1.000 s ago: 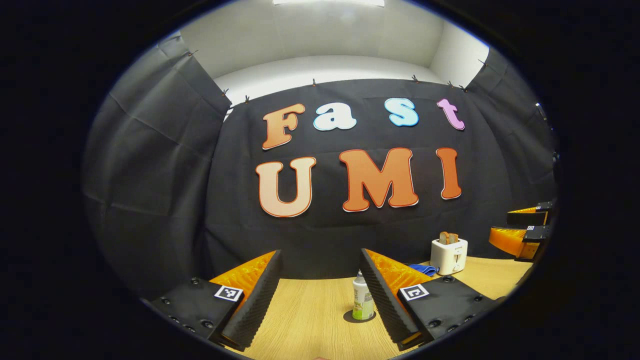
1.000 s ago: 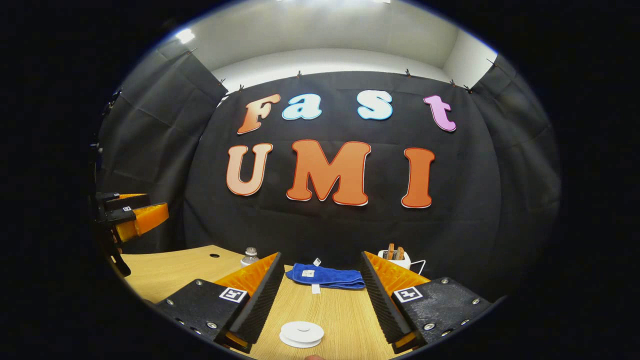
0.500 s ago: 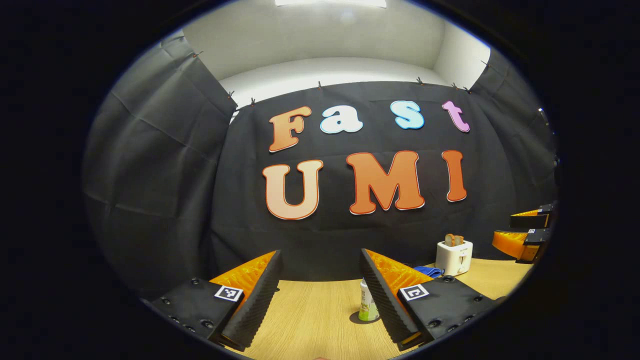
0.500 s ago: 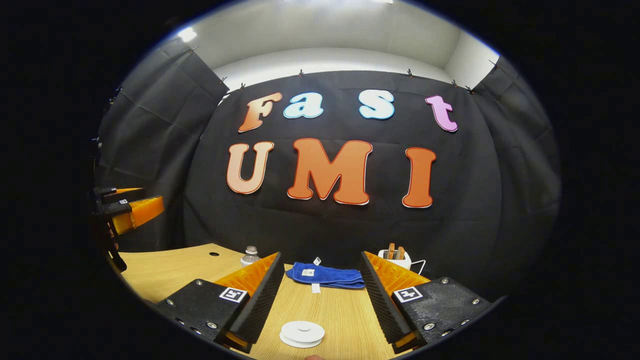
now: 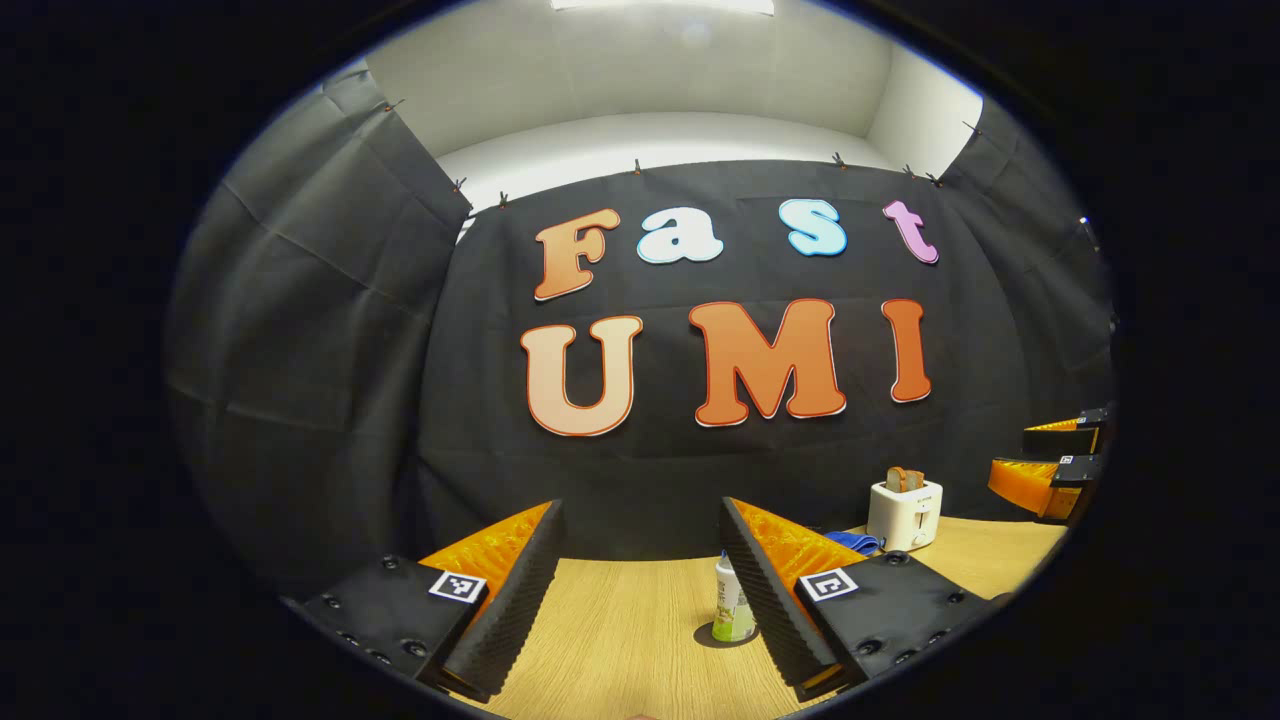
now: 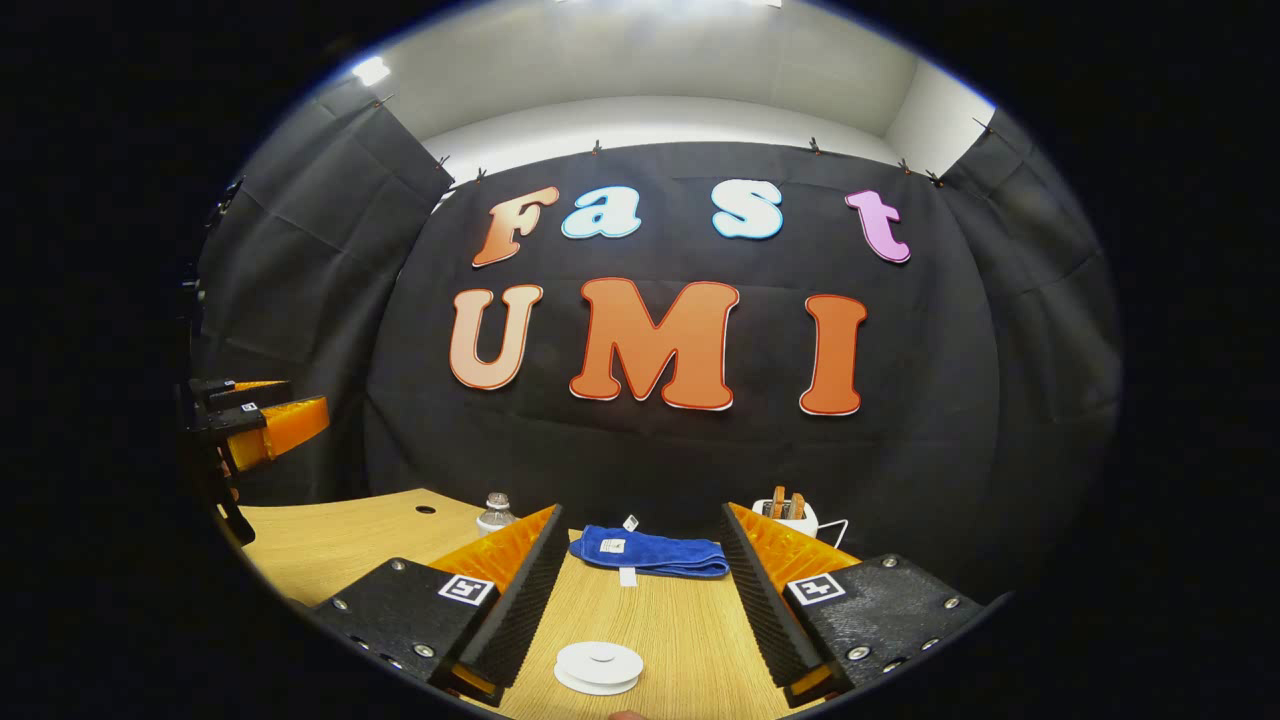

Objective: Open the teacup lid with one hand, grasp the water bottle and pour water into the teacup with the other hand; after pouring, place the water bottle on the coaster and then close the teacup lid.

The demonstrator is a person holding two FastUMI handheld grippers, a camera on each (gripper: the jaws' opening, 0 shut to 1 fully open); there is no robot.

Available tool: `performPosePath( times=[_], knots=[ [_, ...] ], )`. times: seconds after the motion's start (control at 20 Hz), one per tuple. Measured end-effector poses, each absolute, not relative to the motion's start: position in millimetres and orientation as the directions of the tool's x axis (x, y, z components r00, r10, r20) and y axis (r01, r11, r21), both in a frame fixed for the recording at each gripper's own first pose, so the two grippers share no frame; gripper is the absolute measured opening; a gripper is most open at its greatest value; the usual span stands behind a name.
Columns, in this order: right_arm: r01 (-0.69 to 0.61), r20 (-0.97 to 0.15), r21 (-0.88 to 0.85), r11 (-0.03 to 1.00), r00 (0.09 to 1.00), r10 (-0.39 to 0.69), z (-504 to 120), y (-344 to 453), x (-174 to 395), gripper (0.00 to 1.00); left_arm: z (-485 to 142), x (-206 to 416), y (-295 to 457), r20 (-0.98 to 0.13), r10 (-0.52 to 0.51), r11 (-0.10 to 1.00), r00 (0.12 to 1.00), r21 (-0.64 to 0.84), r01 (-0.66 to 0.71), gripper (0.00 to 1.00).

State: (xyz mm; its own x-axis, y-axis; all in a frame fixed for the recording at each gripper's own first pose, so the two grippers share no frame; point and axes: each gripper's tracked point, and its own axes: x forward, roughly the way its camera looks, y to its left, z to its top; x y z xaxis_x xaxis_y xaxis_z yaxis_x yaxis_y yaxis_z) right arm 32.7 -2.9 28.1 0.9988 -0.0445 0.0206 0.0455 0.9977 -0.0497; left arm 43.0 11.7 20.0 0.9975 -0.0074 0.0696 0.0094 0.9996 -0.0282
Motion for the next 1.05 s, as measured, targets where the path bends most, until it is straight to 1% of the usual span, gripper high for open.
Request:
performPosePath(
  times=[0.35,0.4,0.45,0.55,0.6,0.7,0.9,0.95,1.05],
  knots=[
    [0.04,0.027,-0.051,0.998,0.999,-0.039,31.2,-6.9,32.1,0.91,24.9,42.9,14.3,0.076,0.003,0.999,0.997,-0.036,0.0,0.98],
    [0.039,0.027,-0.05,0.998,0.999,-0.038,30.5,-6.5,31.8,0.91,24.7,42.2,14.8,0.077,0.004,0.999,0.997,-0.036,-0.001,0.99],
    [0.037,0.025,-0.049,0.998,0.999,-0.036,30.1,-6.9,31.8,0.91,26.0,42.1,14.5,0.077,0.004,0.999,0.997,-0.033,-0.002,0.98],
    [0.038,0.024,-0.053,0.998,0.999,-0.037,29.4,-9.1,31.8,0.91,25.2,42.7,14.7,0.077,0.008,1.0,0.997,-0.026,-0.006,0.99],
    [0.038,0.026,-0.054,0.998,0.999,-0.037,30.2,-10.2,31.6,0.91,26.0,42.2,14.0,0.079,0.011,1.0,0.997,-0.026,-0.009,0.96],
    [0.034,0.026,-0.053,0.998,0.999,-0.033,30.1,-10.2,31.0,0.91,25.3,42.8,13.9,0.075,0.013,1.0,0.997,-0.027,-0.011,0.98],
    [0.028,0.029,-0.057,0.998,0.999,-0.027,30.0,-11.3,28.9,0.91,24.8,41.7,7.0,0.075,0.004,1.0,0.997,-0.015,-0.003,0.98],
    [0.027,0.029,-0.057,0.998,0.999,-0.026,30.3,-11.6,28.5,0.91,25.4,41.4,5.2,0.077,0.002,1.0,0.997,-0.016,-0.001,0.96],
    [0.025,0.028,-0.055,0.998,0.999,-0.024,29.2,-13.2,27.8,0.91,25.9,40.1,4.1,0.078,0.003,1.0,0.997,-0.015,-0.002,0.98]
  ],
)
